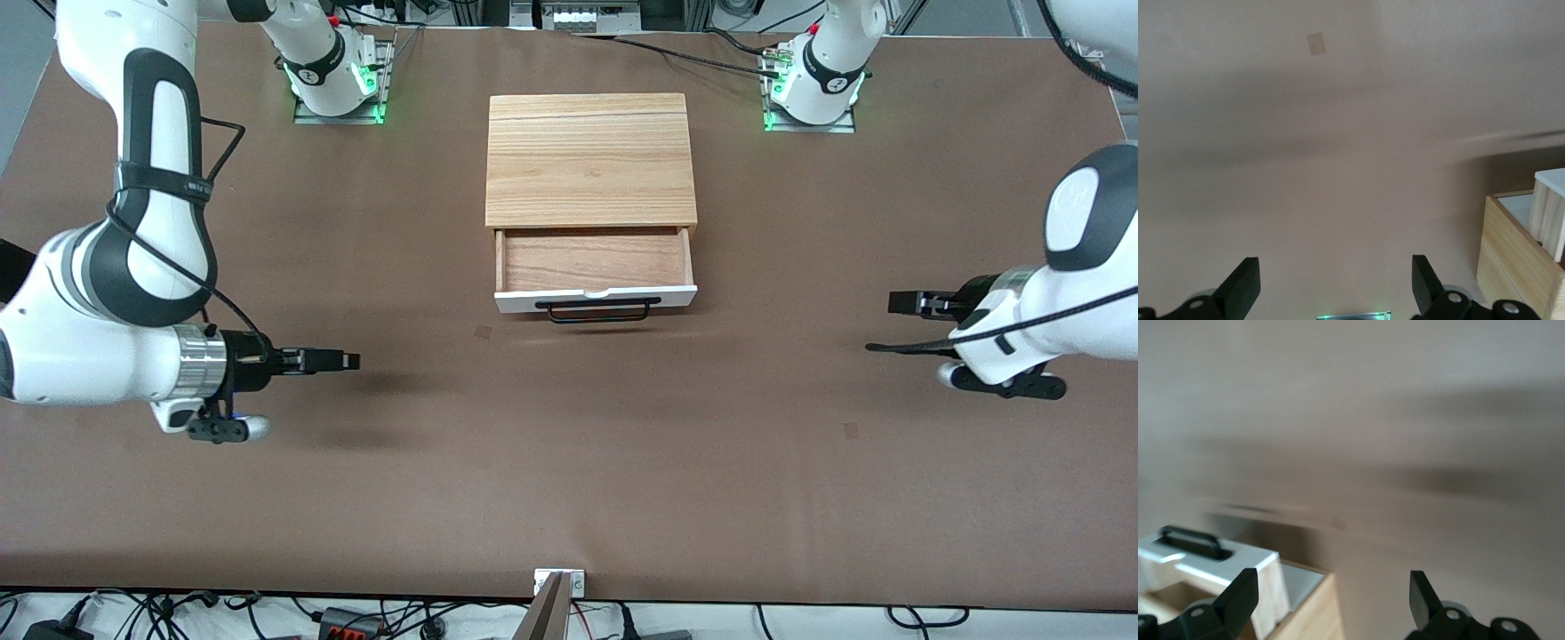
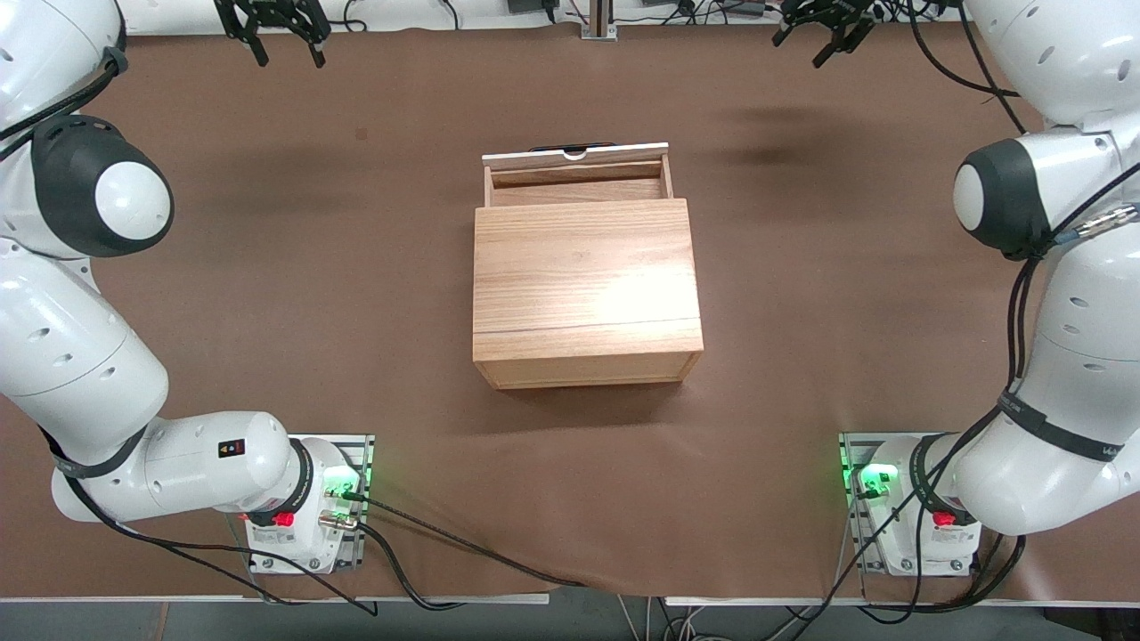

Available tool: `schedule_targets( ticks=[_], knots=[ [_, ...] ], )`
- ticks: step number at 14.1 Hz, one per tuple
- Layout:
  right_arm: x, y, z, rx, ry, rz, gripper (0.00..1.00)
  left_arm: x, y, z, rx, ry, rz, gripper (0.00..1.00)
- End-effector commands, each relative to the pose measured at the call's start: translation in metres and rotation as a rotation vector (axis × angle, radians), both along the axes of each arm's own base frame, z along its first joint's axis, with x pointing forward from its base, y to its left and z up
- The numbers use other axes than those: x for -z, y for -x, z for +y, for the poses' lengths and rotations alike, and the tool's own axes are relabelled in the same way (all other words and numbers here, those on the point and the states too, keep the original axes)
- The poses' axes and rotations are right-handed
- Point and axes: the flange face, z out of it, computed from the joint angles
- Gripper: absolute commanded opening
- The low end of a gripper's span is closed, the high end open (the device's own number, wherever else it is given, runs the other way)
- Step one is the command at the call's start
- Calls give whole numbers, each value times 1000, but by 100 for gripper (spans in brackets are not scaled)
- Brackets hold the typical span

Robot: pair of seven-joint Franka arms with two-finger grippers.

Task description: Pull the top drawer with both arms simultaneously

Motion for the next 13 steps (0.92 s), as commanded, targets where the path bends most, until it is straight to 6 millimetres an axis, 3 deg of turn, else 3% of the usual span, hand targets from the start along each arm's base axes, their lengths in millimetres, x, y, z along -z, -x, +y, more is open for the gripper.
schedule_targets(
  ticks=[1,3,5,8,11,13],
  knots=[
    [-49,15,-14,11,162,-16,100,-39,18,1,-33,-106,-23,100],
    [-83,32,-22,-64,322,-65,100,-83,38,-7,-29,-152,-94,100],
    [-115,47,-43,-106,419,-116,100,-91,56,5,-61,-166,-113,100],
    [-157,58,-88,-28,439,-160,100,-83,85,25,-132,-83,-209,100],
    [-177,67,-144,58,447,-172,100,-72,123,16,-122,-55,-295,100],
    [-184,73,-153,79,447,-177,100,-76,127,14,-126,-50,-308,100]
  ],
)
